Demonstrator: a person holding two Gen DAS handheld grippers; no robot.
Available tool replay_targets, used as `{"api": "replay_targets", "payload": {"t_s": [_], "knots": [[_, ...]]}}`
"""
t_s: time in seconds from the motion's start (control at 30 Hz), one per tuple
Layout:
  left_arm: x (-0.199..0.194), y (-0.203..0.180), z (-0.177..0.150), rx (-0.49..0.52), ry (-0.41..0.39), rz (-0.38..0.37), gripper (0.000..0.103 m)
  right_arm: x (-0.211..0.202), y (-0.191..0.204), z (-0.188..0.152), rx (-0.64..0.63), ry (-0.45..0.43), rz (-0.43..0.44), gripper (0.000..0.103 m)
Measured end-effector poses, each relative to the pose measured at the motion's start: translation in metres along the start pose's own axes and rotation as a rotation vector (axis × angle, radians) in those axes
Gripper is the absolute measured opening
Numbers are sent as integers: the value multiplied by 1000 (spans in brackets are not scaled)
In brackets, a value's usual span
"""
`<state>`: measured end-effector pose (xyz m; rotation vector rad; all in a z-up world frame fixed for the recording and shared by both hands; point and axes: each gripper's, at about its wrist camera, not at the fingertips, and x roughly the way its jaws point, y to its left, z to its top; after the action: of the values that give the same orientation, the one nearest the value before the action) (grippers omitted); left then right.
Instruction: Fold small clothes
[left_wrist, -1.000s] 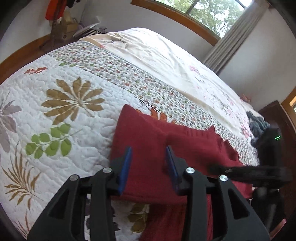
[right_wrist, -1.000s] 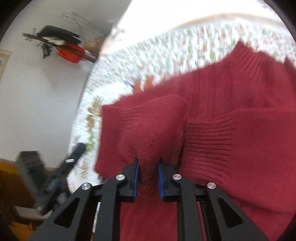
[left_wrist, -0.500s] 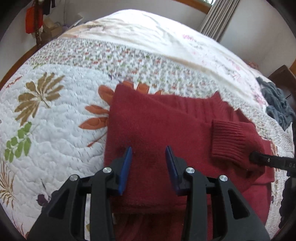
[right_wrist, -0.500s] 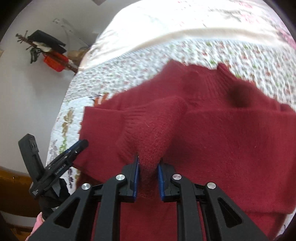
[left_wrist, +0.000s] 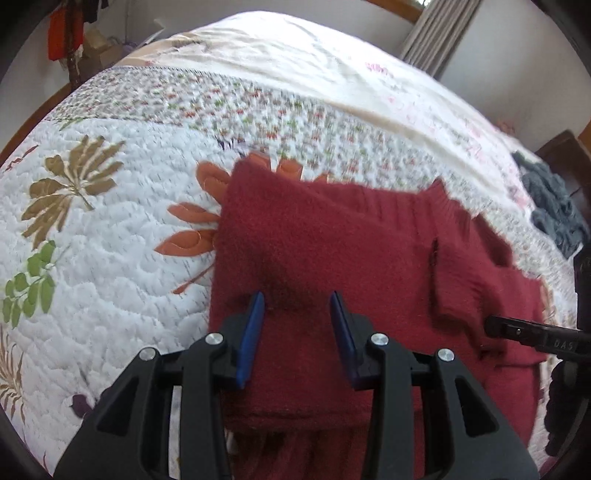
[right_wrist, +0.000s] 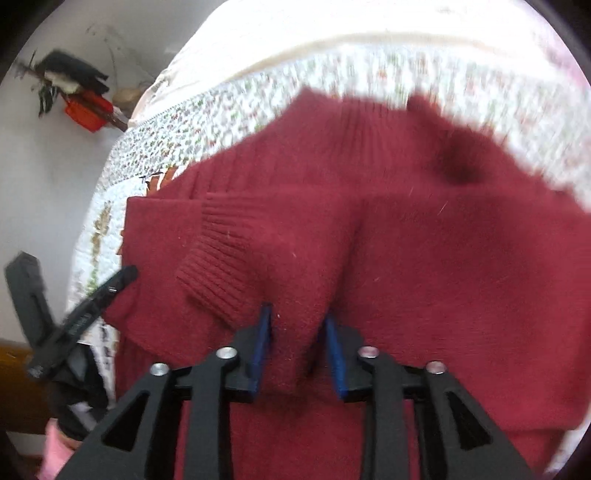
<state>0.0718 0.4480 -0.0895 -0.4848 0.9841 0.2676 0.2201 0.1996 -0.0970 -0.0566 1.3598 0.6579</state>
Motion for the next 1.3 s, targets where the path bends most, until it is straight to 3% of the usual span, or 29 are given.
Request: {"api": "replay_targets", "payload": {"t_s": [0.13,0.27,0.43,0.47,0.53,0.57,0.6,0.87,1.13,1.27,1.3], "knots": [[-19,-11,4,15,-42,-50,37,-24,42,4,-171,-64,-59,41],[-8,-25,3,21,8,-111,37,-4,74,8,-258,1,-21,47],[24,-18,-5,8,77,-88,37,33,81,13,-282,45,-101,47],[28,-16,-6,7,77,-88,36,39,78,14,-278,48,-107,46],[29,-14,-8,15,72,-92,36,41,74,14,-276,34,-142,19],[29,-14,-8,18,70,-93,36,38,71,14,-272,26,-143,13],[30,-13,-8,19,69,-93,36,32,65,14,-248,13,-111,9],[29,-12,-9,22,64,-88,36,-41,-14,0,46,-119,59,9],[32,-16,-10,47,61,-60,36,-56,-86,-28,205,-112,74,10],[33,-15,-8,58,65,-53,36,-52,-114,-48,259,-83,87,20],[32,-15,-7,54,68,-53,36,-52,-121,-51,282,-89,102,28]]}}
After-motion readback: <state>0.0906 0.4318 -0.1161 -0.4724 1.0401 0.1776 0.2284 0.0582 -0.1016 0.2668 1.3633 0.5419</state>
